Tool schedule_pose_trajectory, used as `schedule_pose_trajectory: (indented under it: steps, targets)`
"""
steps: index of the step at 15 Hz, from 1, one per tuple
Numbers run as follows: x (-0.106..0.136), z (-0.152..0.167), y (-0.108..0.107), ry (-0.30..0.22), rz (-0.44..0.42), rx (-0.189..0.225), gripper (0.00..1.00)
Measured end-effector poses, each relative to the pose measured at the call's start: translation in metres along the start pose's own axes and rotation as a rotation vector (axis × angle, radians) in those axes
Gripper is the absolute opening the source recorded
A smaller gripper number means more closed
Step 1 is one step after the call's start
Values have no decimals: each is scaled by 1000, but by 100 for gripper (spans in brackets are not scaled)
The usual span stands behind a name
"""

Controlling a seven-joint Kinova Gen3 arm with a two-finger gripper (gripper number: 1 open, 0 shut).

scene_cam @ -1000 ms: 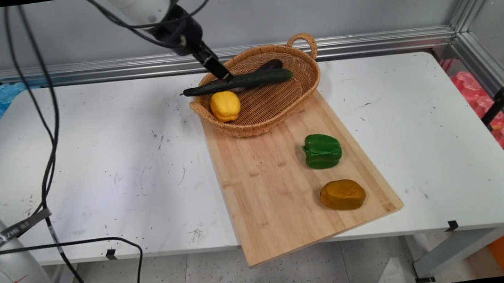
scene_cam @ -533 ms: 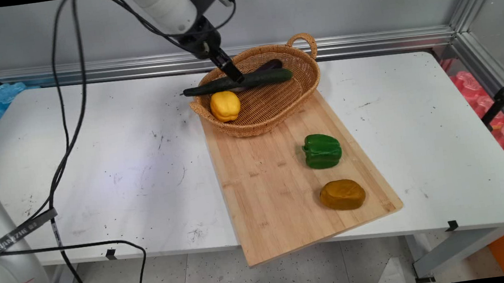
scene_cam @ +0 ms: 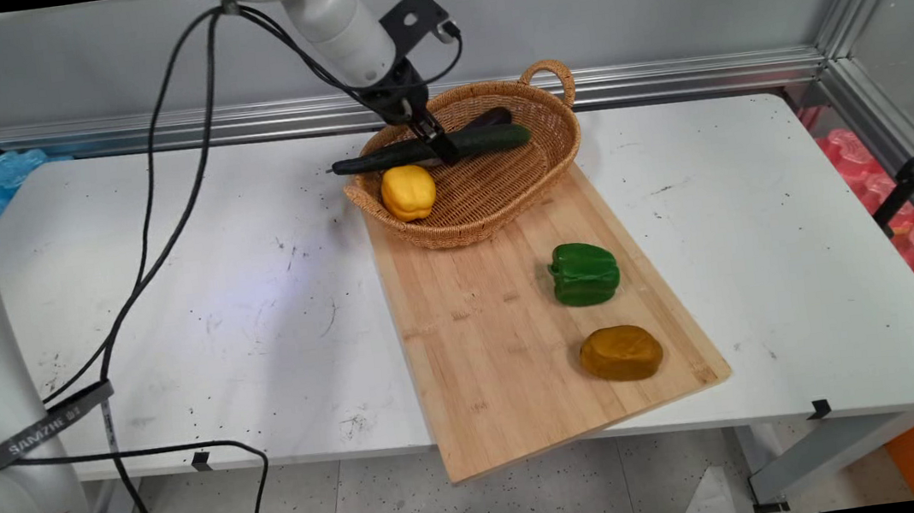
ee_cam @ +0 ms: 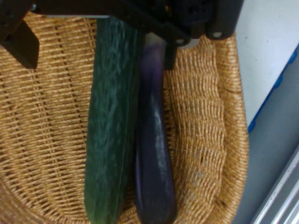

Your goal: Pick up the cucumber from the vegetable basket, then place the picked object on the cutting board

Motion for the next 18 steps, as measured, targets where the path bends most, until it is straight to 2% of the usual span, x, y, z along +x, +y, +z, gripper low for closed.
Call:
schedule_pose_trajectory:
  steps: [2, 3, 7, 11, 18]
  targets:
    - [2, 8, 0, -7, 7, 2, 100]
    - [3, 11, 0, -10, 11, 2, 0]
    - [6, 18, -1, -19, 33, 1, 0]
    - [12, 8, -1, -16, 63, 2, 0]
    - [24, -51, 14, 19, 84, 6, 0]
